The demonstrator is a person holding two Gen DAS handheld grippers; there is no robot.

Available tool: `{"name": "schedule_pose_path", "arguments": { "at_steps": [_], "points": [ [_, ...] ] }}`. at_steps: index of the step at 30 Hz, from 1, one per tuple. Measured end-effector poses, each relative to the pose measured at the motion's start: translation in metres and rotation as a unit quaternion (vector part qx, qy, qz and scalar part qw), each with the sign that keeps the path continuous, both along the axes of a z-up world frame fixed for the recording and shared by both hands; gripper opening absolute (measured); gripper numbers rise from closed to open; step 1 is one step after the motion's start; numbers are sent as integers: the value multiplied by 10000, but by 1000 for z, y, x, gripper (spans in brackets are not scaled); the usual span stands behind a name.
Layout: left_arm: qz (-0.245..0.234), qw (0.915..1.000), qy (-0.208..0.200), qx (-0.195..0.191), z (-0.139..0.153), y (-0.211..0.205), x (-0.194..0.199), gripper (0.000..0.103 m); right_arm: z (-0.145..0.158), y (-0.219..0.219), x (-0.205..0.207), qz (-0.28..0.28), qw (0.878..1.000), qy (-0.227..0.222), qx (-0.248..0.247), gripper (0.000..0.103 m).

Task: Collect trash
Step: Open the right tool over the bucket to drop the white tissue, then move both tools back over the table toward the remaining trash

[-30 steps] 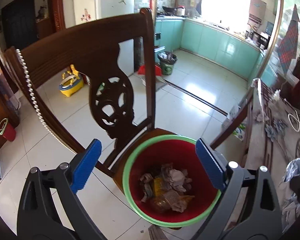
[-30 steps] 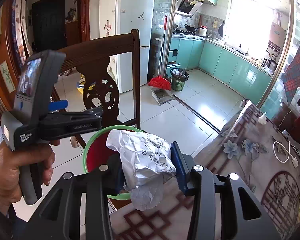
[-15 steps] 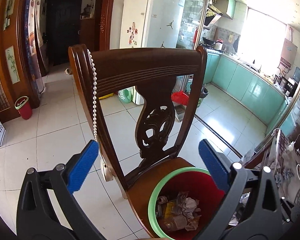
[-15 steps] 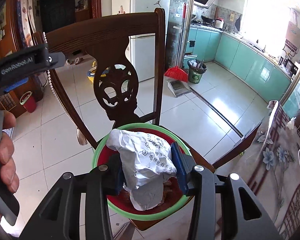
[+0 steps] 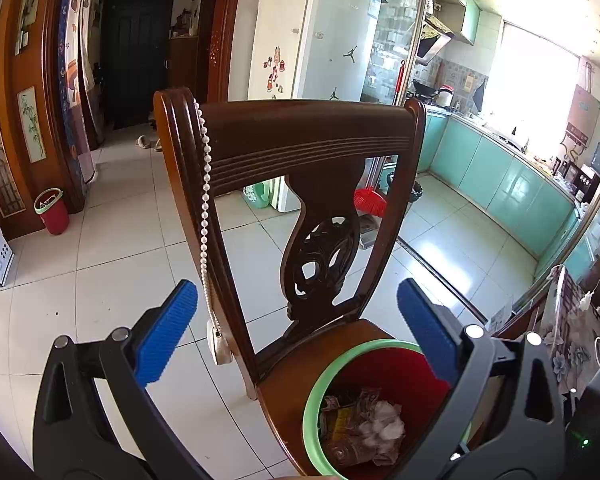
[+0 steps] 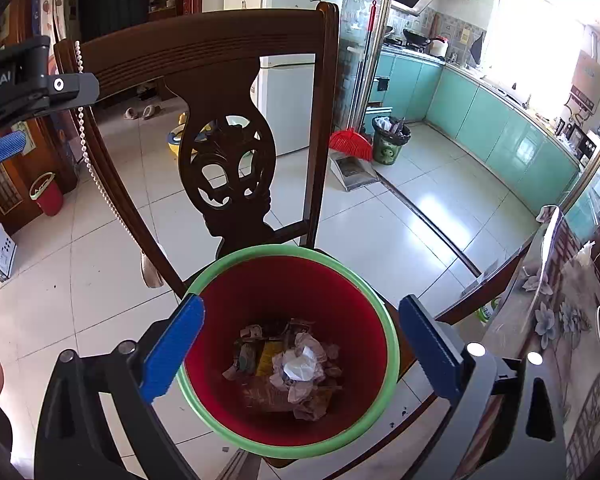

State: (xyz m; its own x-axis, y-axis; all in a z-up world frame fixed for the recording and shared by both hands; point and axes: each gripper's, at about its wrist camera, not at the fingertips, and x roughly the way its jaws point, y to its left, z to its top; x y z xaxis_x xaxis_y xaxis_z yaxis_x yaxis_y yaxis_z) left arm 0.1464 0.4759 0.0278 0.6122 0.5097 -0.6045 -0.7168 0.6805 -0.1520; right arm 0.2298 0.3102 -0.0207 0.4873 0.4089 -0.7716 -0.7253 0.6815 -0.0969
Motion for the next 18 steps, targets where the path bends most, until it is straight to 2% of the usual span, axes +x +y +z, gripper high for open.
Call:
{"name": "schedule_pose_path", "arguments": {
  "at_steps": [8,13,18],
  "points": [
    [-239,9995,-224,33,12,-17,-2,98,31,-41,-19,-159,9993,-316,137,96],
    [-692,9971,-310,-6,24,-40,0,98,49,-90,-37,-416,9978,-413,309,96],
    [-1287,9912,-293,27,38,-81,6,98,65,-150,-58,-695,9956,-497,389,96]
  ]
}}
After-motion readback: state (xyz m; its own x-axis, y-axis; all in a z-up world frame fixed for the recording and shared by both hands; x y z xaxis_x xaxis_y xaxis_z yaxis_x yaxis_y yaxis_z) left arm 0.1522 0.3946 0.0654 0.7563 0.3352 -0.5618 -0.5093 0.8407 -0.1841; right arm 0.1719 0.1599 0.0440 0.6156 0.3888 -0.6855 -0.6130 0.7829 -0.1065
